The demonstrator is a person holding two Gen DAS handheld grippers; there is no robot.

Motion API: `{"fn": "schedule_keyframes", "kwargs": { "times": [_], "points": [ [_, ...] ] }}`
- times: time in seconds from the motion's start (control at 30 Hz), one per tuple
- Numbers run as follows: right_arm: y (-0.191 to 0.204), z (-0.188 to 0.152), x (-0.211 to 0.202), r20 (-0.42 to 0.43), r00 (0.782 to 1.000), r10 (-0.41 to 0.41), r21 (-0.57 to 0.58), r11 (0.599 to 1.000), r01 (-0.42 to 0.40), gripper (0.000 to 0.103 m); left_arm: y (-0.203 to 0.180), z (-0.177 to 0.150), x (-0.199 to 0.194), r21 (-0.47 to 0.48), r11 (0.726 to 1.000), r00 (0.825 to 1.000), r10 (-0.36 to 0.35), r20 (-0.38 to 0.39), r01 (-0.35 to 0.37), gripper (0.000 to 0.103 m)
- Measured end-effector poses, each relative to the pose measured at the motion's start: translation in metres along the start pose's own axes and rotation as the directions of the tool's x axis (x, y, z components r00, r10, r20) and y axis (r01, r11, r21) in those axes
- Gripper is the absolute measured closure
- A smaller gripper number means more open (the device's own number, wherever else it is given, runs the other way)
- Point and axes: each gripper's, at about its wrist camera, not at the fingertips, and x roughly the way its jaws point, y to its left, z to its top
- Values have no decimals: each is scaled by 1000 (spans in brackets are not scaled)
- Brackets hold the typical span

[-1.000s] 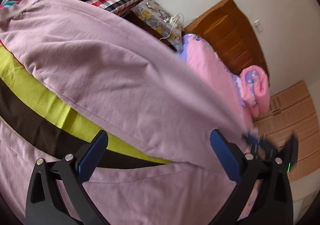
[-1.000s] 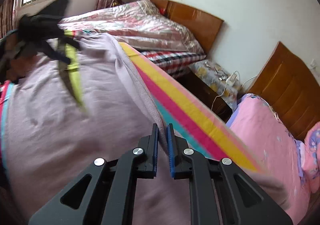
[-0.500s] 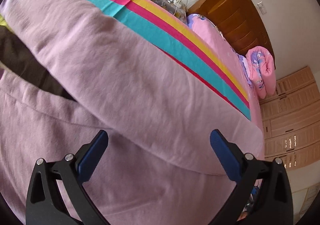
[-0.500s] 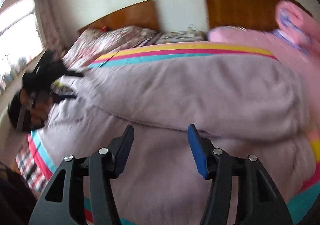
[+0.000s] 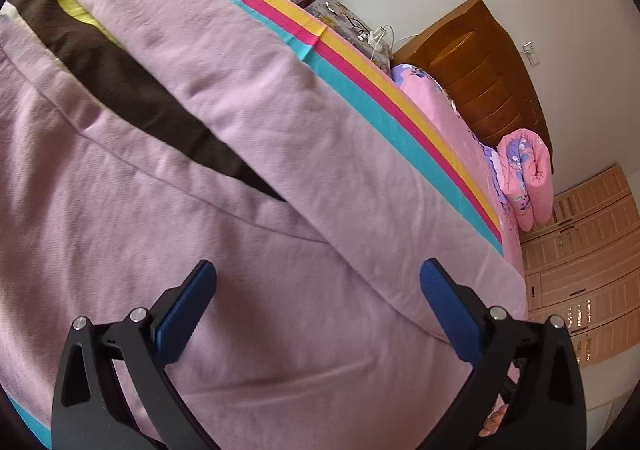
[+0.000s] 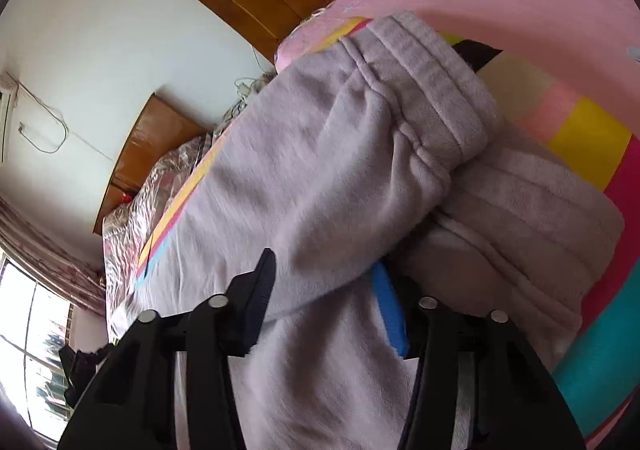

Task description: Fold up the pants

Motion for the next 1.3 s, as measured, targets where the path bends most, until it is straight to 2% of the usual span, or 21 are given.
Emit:
{"fn": "schedule_keyframes", "kwargs": {
  "times": [0.03, 0.1, 0.17, 0.3, 0.5, 0.53, 0.57, 0.6, 0.67, 0.83, 0.93, 1.0, 1.03, 1.1, 1.2, 1.3],
  "points": [
    [-2, 2, 2, 7, 1000, 0, 14, 1000, 0, 62, 4, 1, 0, -6, 1000, 1000, 3, 0, -3, 1],
    [-11, 3, 2, 23, 1000, 8, 47, 999, -9, 80, 11, 3, 0, -24, 1000, 1000, 1, 3, -1, 2],
    [-15, 3, -1, 46, 999, 15, 48, 999, -17, 87, 15, 6, 0, -44, 999, 1000, -9, 5, 9, 2],
    [-5, 1, -7, 75, 997, 11, 1, 1000, -11, 88, 22, 21, 1, -84, 996, 1000, -17, 23, 19, 2],
    [-4, 1, -12, 73, 997, 28, 5, 1000, -28, 88, 26, 46, 12, -158, 987, 1000, -12, 24, 16, 8],
    [-5, 1, -12, 70, 997, 28, 6, 1000, -29, 88, 25, 50, 11, -151, 988, 999, -24, 33, 29, 14],
    [-7, 3, -13, 68, 997, 29, 7, 1000, -30, 88, 24, 54, 11, -142, 989, 998, -47, 30, 51, 26],
    [-9, 2, -14, 67, 997, 31, 10, 999, -32, 88, 26, 56, 10, -149, 987, 998, -55, 24, 58, 28],
    [-12, 3, -15, 66, 997, 35, 14, 999, -36, 88, 25, 59, 7, -162, 986, 999, -37, 27, 41, 28],
    [-14, 2, -15, 65, 997, 39, 11, 999, -40, 88, 28, 59, 21, -181, 983, 1000, -6, -23, 2, 28],
    [-15, 1, -16, 65, 997, 40, 4, 999, -40, 88, 25, 64, 26, -166, 986, 1000, 9, 0, -9, 29],
    [-15, 0, -17, 67, 997, 42, 1, 999, -42, 88, 26, 69, 34, -167, 986, 1000, 12, 2, -12, 46],
    [-15, 0, -18, 69, 997, 44, -1, 999, -44, 88, 26, 71, 36, -161, 987, 1000, 28, 5, -26, 51],
    [-14, 0, -19, 71, 996, 45, -1, 999, -45, 89, 29, 74, 39, -174, 984, 999, 33, 3, -32, 86],
    [-4, 10, -26, 80, 996, 49, -20, 999, -47, 90, 32, 69, 23, -197, 980, 998, 3, 70, 11, 94],
    [32, 49, -38, 98, 994, 52, -123, 992, -40, 92, 1, 78, -2, -101, 995, 992, -3, 126, 16, 94]
  ]
}}
